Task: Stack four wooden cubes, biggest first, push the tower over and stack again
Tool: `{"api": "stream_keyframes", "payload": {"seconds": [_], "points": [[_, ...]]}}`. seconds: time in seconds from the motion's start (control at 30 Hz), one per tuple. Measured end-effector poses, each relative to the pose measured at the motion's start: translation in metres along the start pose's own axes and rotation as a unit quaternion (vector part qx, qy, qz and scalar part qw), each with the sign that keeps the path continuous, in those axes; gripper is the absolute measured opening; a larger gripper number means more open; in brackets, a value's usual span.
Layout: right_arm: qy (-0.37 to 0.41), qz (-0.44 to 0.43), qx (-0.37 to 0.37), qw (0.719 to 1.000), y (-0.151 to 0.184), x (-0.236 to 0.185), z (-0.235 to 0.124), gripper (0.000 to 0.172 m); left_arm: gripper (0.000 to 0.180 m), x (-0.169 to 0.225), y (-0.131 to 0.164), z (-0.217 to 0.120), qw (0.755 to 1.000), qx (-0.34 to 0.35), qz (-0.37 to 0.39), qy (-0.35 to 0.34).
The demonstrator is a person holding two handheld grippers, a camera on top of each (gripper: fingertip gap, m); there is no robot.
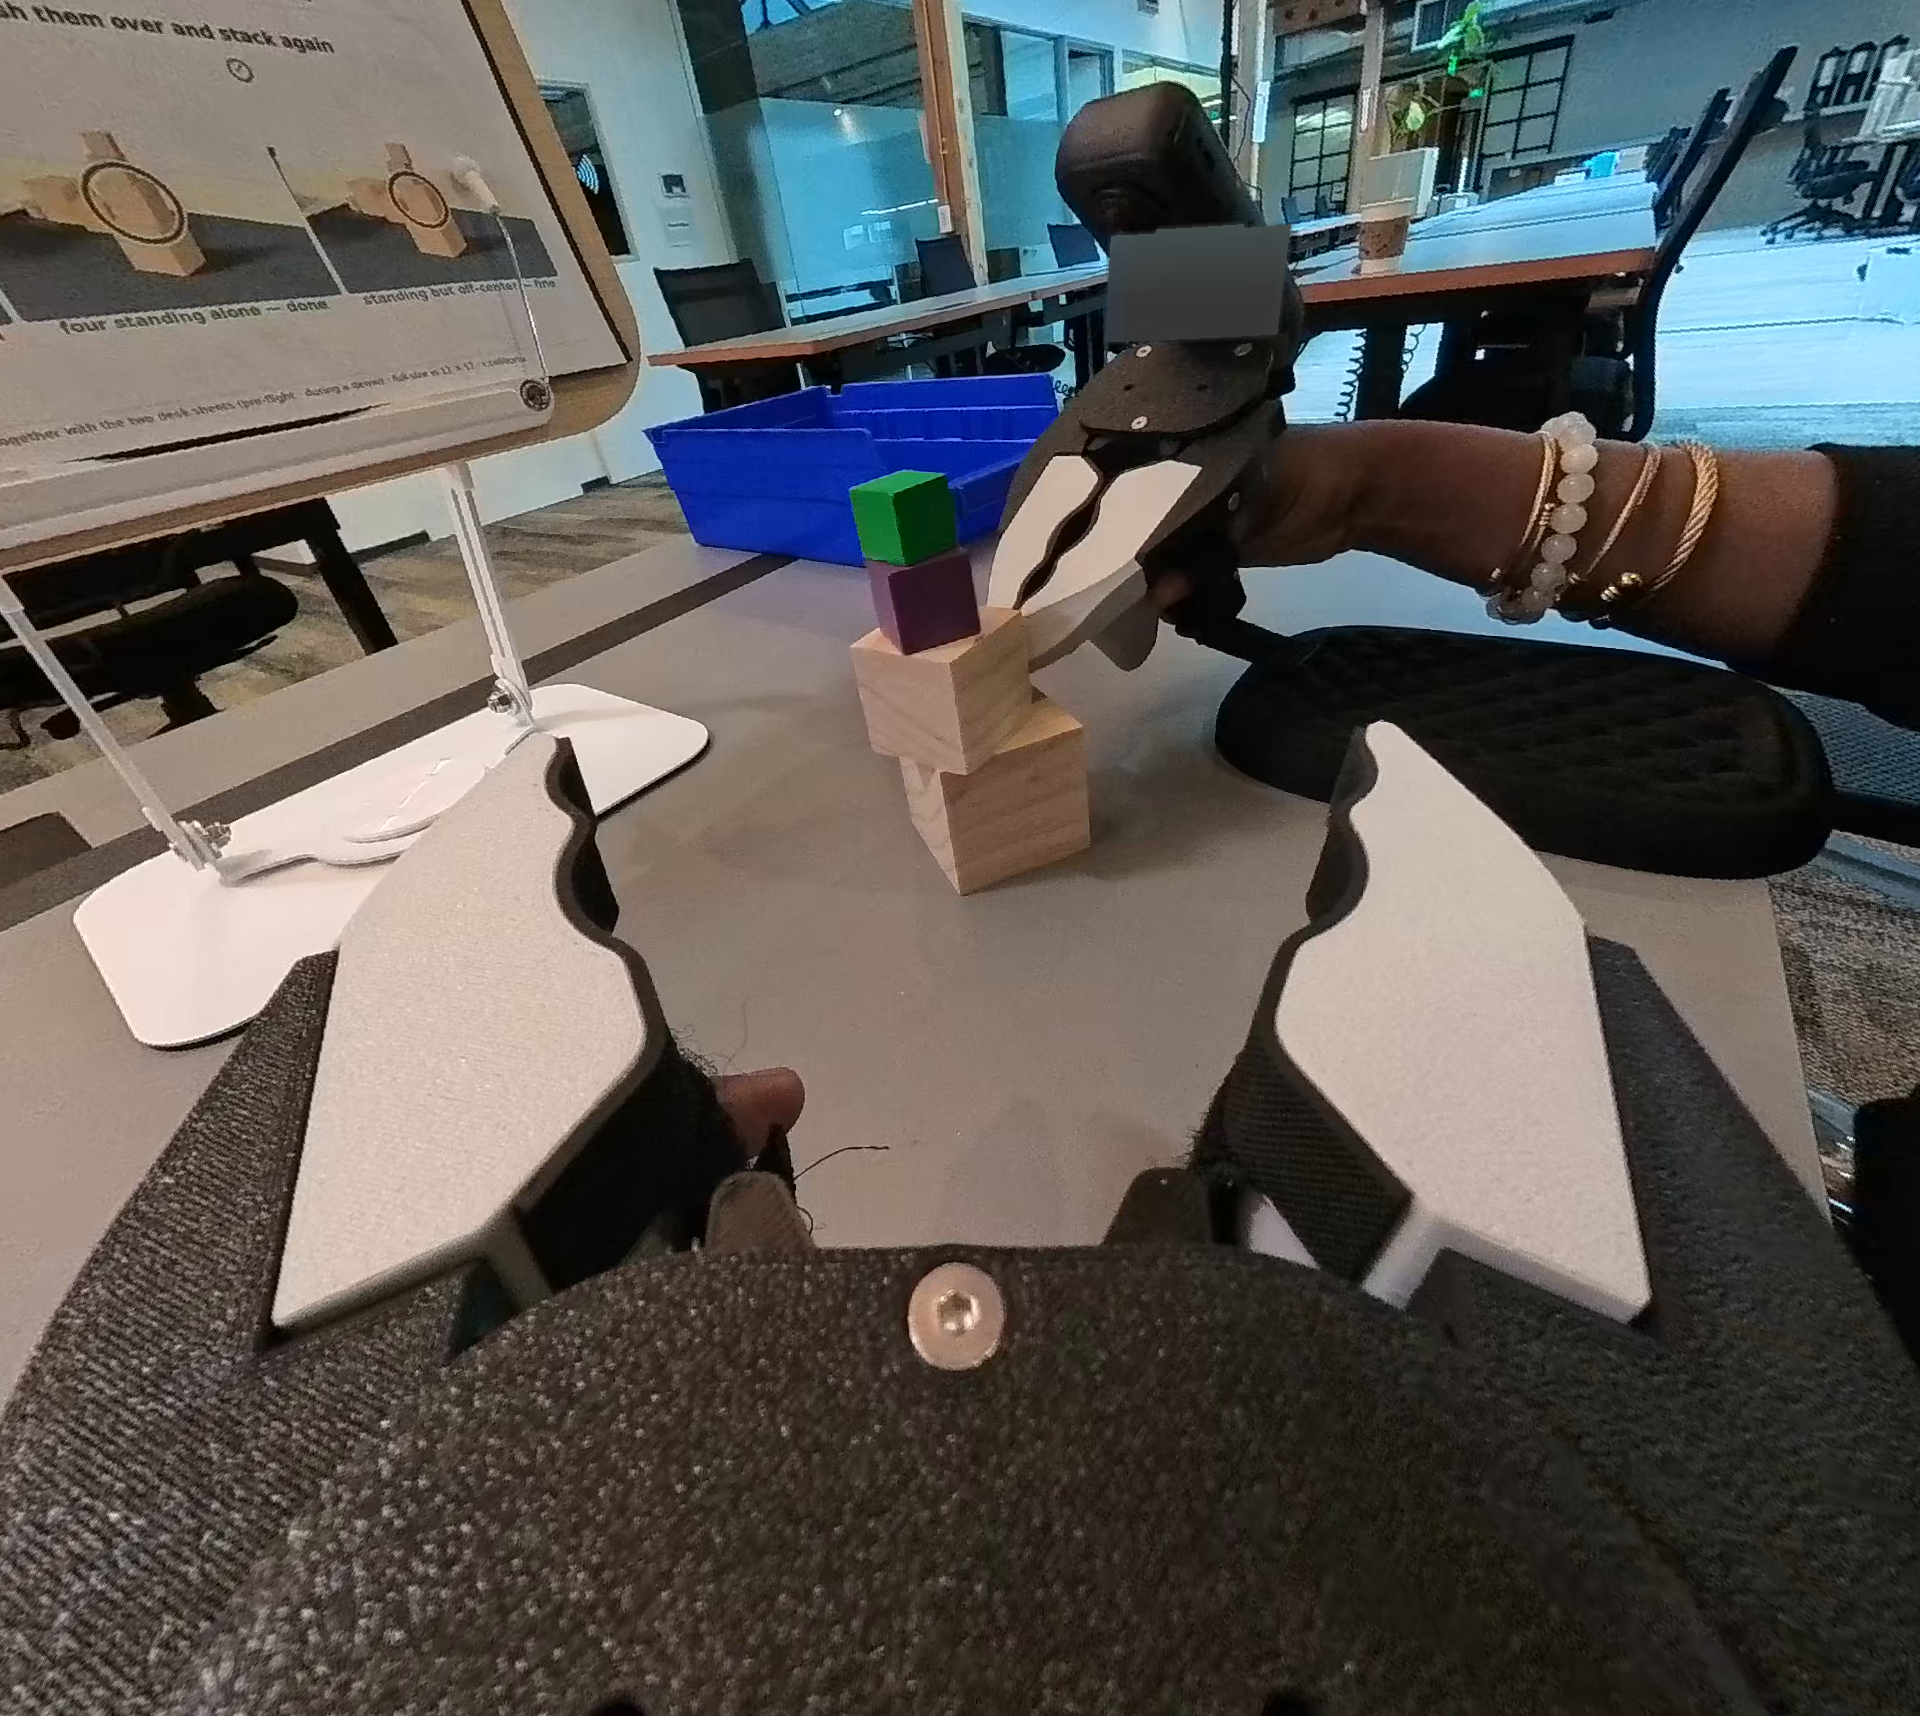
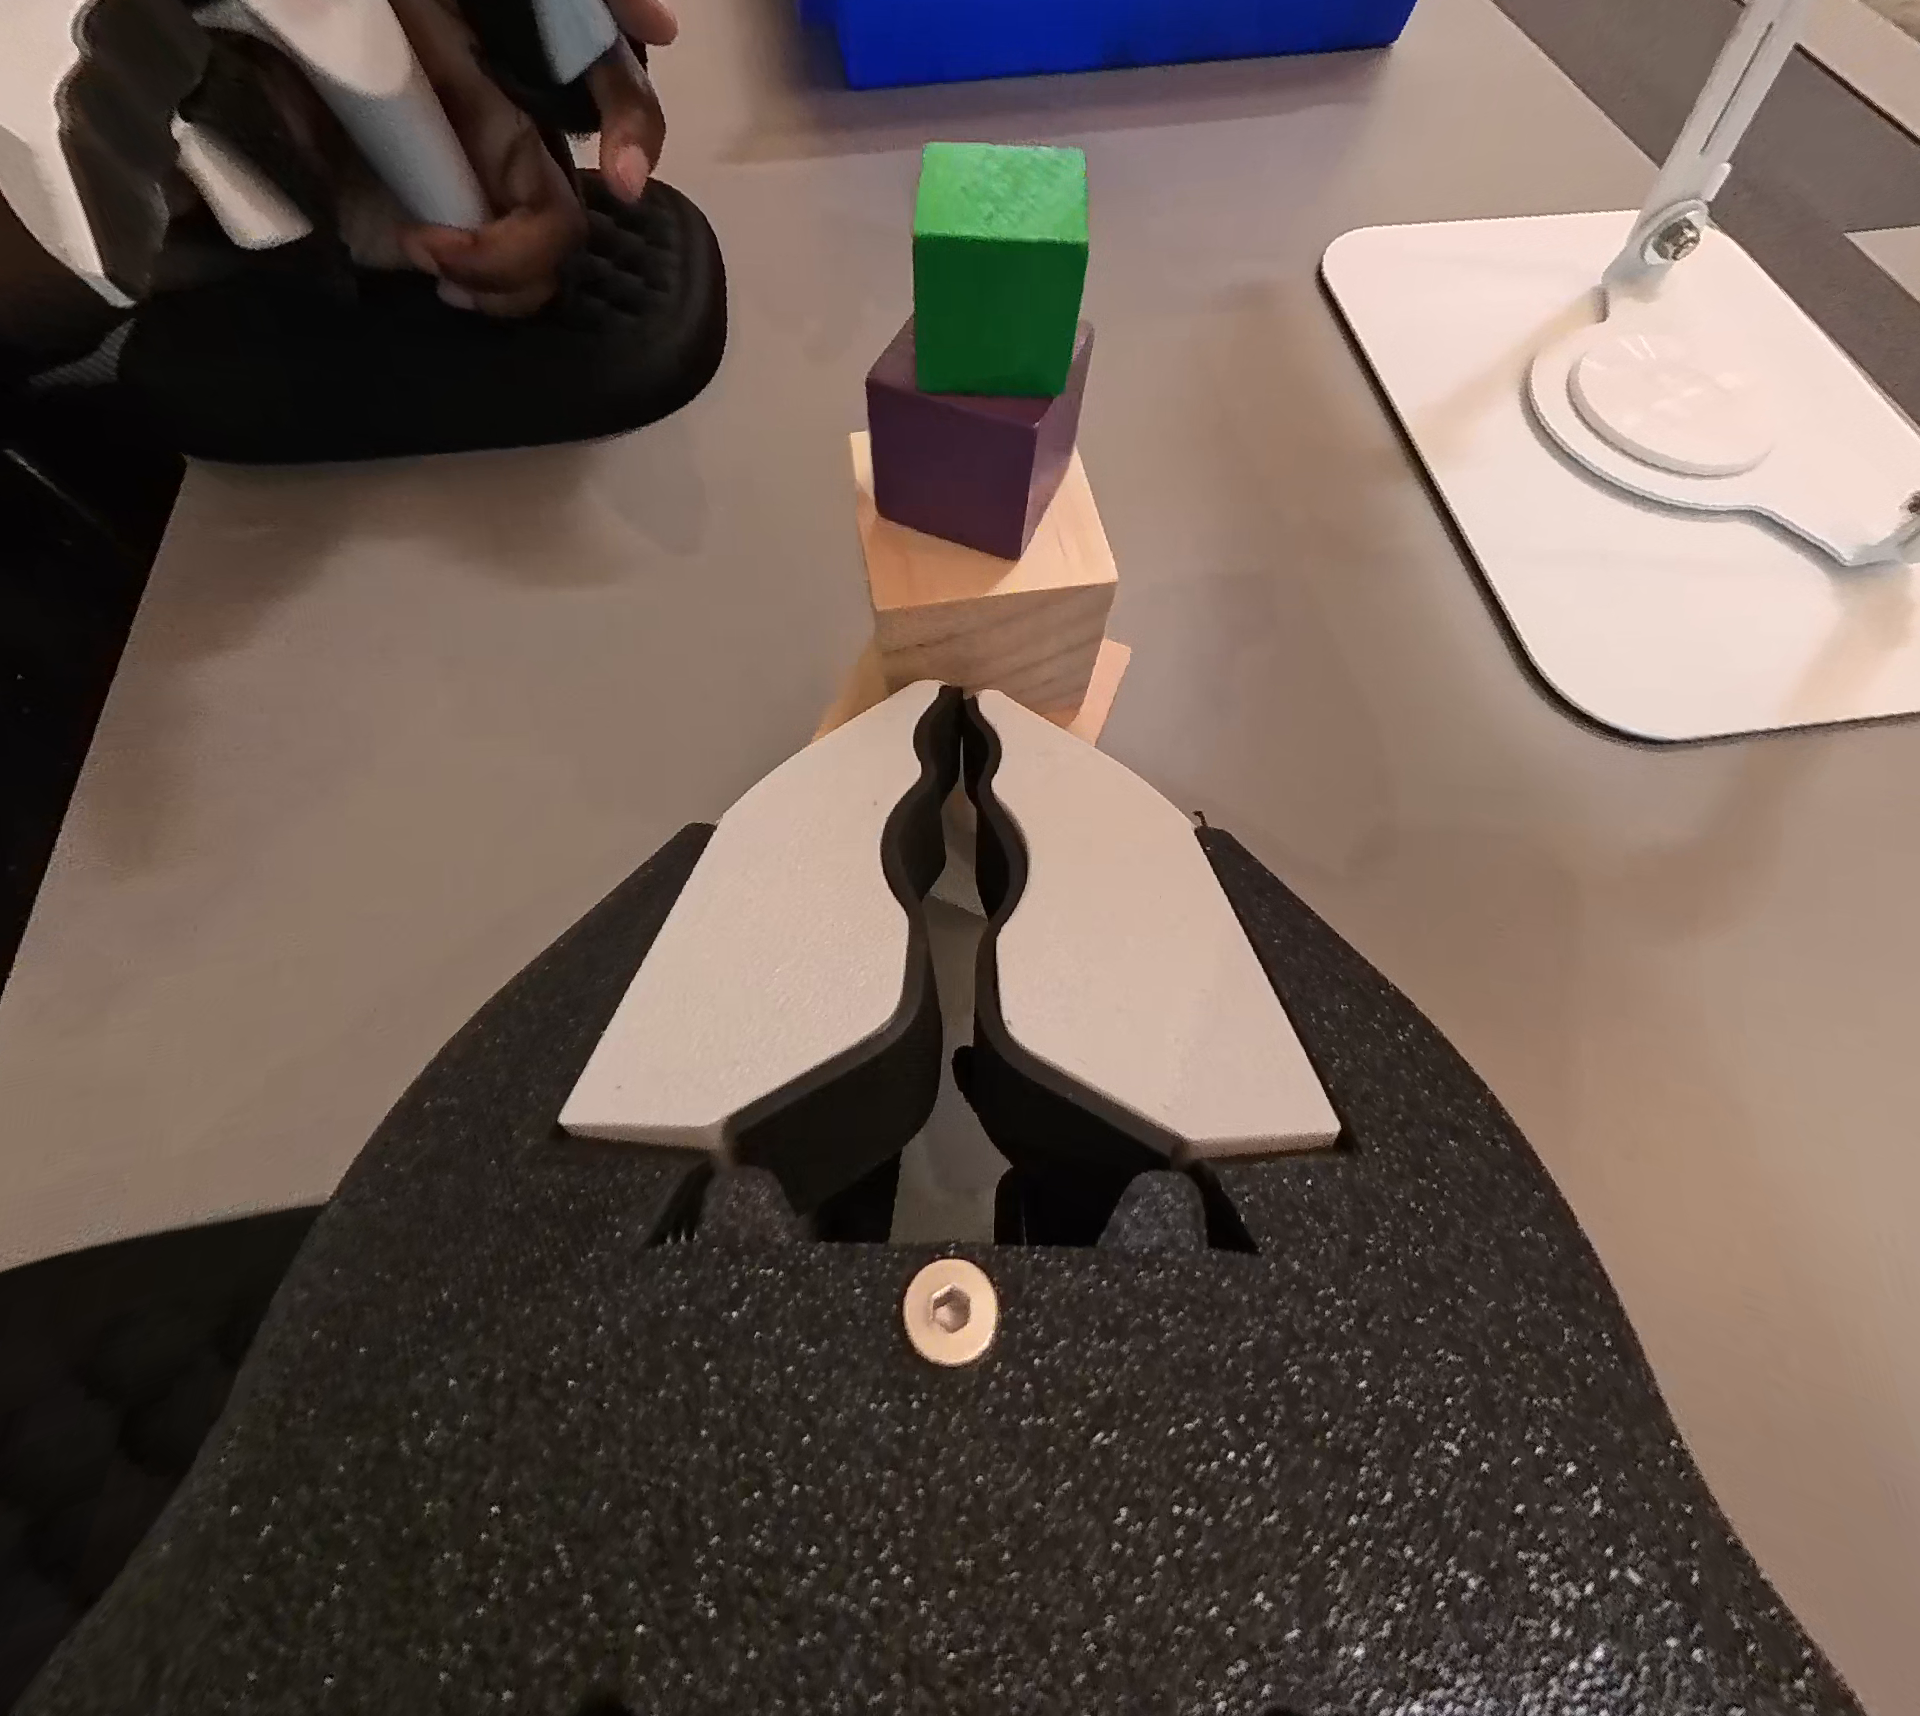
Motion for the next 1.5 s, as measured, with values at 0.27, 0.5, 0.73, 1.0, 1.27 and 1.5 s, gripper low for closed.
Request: {"api": "stream_keyframes", "payload": {"seconds": [0.27,0.5,0.73,1.0,1.27,1.5], "points": [[-0.004,-0.003,0.003,1.000,-0.004,-0.001,0.004,0.000,0.131,0.000,0.000,0.000,1.000,0.000,0.001,0.001],[-0.007,-0.007,0.005,1.000,-0.008,-0.003,0.007,0.000,0.130,0.000,0.000,0.000,1.000,0.000,0.001,0.001],[-0.011,-0.011,0.004,1.000,-0.011,-0.004,0.010,0.000,0.130,0.000,0.000,0.000,1.000,0.001,0.001,0.001],[-0.013,-0.012,0.011,1.000,-0.014,-0.005,0.010,0.000,0.129,0.000,0.000,0.000,1.000,0.001,0.000,0.002],[-0.003,-0.001,0.046,0.999,-0.023,-0.005,0.004,0.042,0.129,0.001,0.000,0.000,1.000,0.000,0.000,0.003],[0.055,0.004,0.078,0.995,-0.033,0.001,-0.003,0.103,0.129,0.000,0.000,0.000,1.000,0.000,0.000,0.003]]}}
Point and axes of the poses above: each gripper's, where its closed fingertips meet, z out along the fingers, y out of its underside, x = y × z across the jaws, the point moved 3 cm from there along -z, back along the fingers
